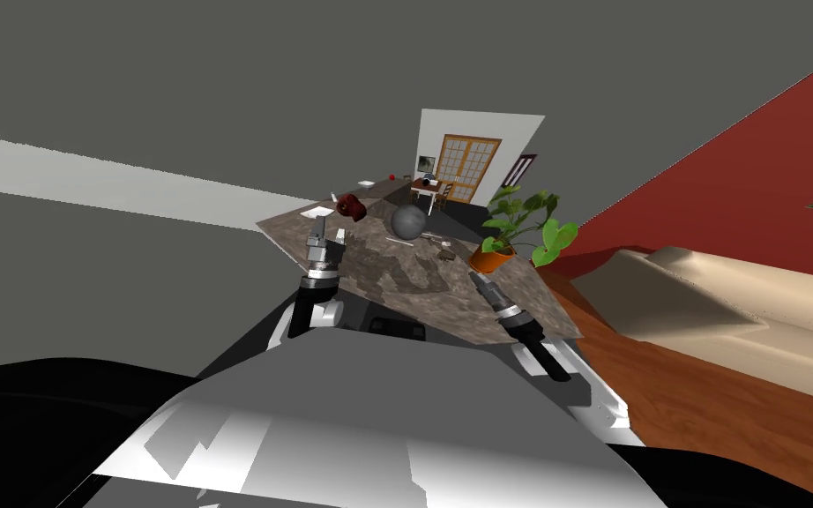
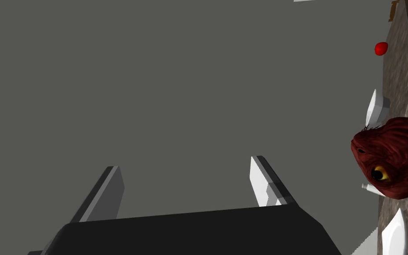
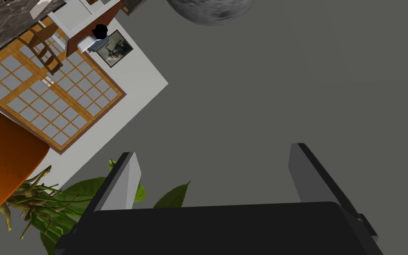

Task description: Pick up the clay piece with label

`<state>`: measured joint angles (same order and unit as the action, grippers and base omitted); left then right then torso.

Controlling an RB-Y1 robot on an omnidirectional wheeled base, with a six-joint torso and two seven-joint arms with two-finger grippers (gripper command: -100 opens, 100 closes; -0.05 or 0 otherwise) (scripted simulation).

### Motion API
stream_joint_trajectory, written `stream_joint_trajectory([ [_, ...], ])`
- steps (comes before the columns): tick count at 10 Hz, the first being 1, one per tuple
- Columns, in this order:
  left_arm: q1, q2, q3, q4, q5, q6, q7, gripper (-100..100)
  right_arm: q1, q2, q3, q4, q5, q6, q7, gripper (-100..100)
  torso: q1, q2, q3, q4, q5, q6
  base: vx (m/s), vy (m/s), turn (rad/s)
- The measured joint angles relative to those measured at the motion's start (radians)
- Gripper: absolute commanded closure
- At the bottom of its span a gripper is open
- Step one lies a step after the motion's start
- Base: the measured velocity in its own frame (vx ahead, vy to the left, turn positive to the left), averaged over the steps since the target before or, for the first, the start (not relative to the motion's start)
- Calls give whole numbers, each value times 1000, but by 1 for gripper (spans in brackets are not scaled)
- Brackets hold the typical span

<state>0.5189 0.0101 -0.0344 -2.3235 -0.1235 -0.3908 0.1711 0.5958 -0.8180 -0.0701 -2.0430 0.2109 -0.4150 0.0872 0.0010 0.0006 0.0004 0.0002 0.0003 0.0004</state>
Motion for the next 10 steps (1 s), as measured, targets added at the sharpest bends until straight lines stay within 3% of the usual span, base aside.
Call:
stream_joint_trajectory([
  [3,0,0,0,0,0,0,0,0,15,-93,0,60,21,-9,3,-100,2,0,0,0,0,-1,-10,44,122],
  [10,0,0,0,0,0,0,0,0,43,-281,6,145,56,-6,10,-100,0,0,0,0,0,0,0,36,116],
])
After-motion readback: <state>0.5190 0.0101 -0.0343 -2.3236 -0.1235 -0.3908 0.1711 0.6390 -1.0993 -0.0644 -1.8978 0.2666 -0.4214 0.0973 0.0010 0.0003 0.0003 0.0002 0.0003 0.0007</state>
